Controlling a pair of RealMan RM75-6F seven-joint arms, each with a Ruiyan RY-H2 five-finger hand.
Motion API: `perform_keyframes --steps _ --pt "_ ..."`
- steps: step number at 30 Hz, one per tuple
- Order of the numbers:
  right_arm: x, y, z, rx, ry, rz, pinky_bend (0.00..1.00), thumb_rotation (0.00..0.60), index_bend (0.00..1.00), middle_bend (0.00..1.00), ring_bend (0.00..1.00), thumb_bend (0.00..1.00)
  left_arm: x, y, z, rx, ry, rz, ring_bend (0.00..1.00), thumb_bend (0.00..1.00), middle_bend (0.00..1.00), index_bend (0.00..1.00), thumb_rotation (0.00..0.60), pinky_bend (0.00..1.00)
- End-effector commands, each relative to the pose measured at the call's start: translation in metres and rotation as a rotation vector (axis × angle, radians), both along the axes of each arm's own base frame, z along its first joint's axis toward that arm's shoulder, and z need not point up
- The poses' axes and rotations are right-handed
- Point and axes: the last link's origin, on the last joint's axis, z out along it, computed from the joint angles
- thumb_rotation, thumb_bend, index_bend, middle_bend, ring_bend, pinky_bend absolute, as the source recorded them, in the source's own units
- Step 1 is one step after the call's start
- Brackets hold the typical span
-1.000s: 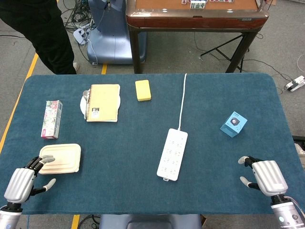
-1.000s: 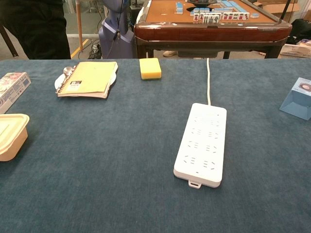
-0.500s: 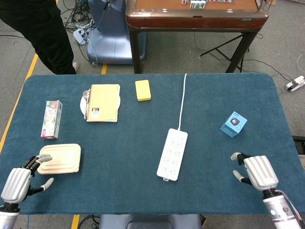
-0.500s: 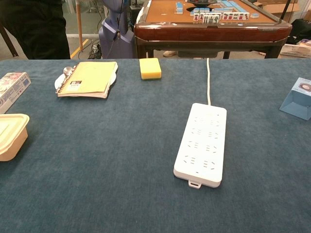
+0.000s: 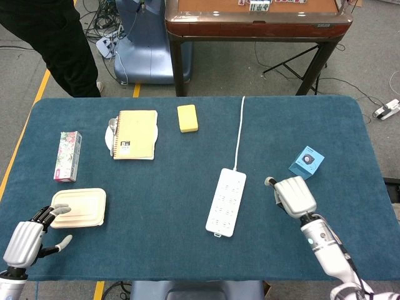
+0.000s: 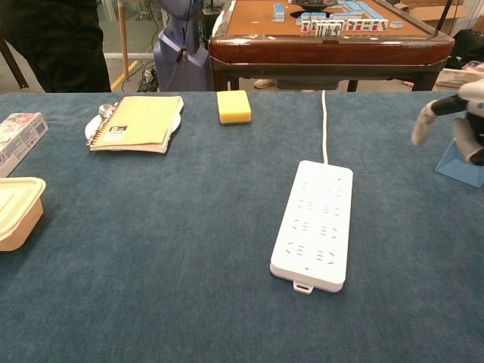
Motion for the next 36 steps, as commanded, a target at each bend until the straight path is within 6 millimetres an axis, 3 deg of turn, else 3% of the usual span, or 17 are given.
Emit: perform_keyframes --steps 1,7,14,36 --pt "0.017 -0.019 -0.024 0.032 0.018 0.016 1.0 0.6 0.35 1.0 1.0 1.0 -0.001 0.0 0.001 0.003 -0.006 0.004 0.26 0.23 0.28 0.35 0.6 0.6" --pt "0.035 -0.032 -0.058 0.073 0.027 0.021 1.0 0.6 0.35 1.0 1.0 1.0 -0.002 0.001 0.003 -0.004 -0.019 0.01 0.26 0.23 0.28 0.35 0.6 0.6" --pt "0.046 -0.04 -0.08 0.083 0.025 0.019 1.0 0.6 0.35 1.0 1.0 1.0 -0.002 0.0 0.005 -0.003 -0.034 0.008 0.26 0.23 0.28 0.35 0.6 0.6" --pt "0.041 -0.054 -0.095 0.077 0.037 -0.024 1.0 0.6 0.35 1.0 1.0 1.0 -0.002 0.001 0.007 0.005 -0.033 0.013 0.26 0.23 0.28 0.35 0.6 0.6"
